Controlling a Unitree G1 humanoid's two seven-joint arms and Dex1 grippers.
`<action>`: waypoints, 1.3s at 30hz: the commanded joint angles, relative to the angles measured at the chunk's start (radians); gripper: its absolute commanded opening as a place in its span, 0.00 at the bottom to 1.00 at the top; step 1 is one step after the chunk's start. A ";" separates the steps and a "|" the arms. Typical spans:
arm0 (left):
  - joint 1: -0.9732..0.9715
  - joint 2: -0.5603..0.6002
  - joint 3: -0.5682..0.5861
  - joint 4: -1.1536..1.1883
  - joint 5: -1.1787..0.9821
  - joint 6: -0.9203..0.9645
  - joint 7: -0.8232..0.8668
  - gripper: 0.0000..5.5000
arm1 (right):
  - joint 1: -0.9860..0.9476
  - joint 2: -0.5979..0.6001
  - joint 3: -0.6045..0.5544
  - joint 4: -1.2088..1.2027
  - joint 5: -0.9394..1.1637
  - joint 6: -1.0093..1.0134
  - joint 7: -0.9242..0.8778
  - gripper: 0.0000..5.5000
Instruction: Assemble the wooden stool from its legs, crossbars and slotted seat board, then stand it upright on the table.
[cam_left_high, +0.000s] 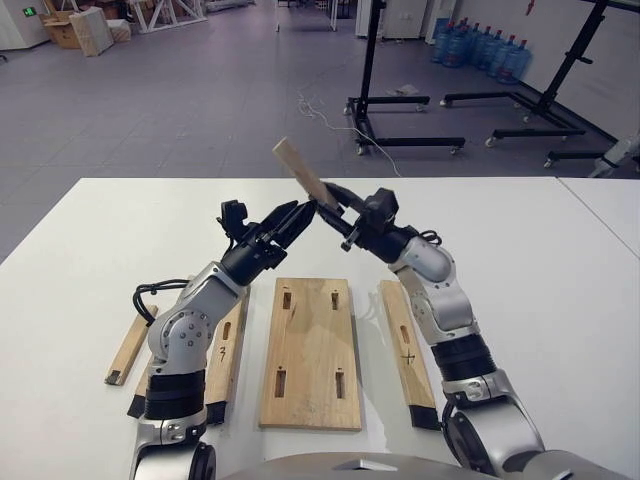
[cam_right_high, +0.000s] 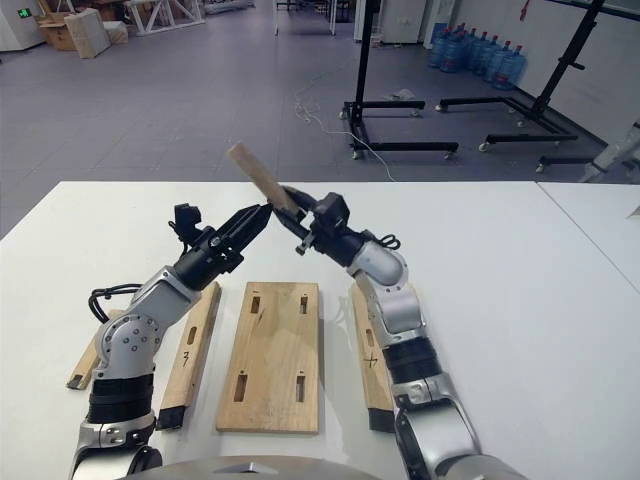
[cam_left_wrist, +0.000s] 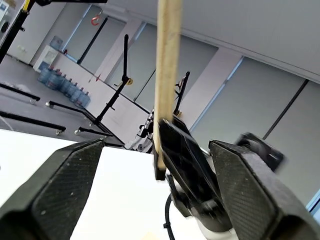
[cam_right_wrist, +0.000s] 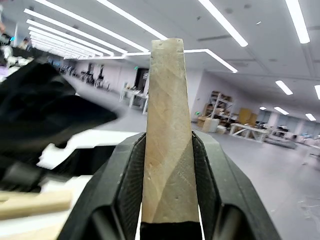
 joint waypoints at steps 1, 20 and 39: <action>-0.028 -0.001 0.025 -0.019 -0.059 0.016 0.006 0.71 | 0.020 -0.016 0.028 -0.015 -0.032 -0.031 0.019 0.23; -0.035 -0.008 0.015 0.009 -0.002 -0.046 0.055 0.41 | 0.018 -0.037 0.046 -0.008 -0.025 -0.023 0.053 0.23; -0.005 -0.027 -0.009 0.029 0.054 -0.118 0.002 0.08 | -0.003 -0.055 0.028 0.018 -0.044 -0.036 0.055 0.23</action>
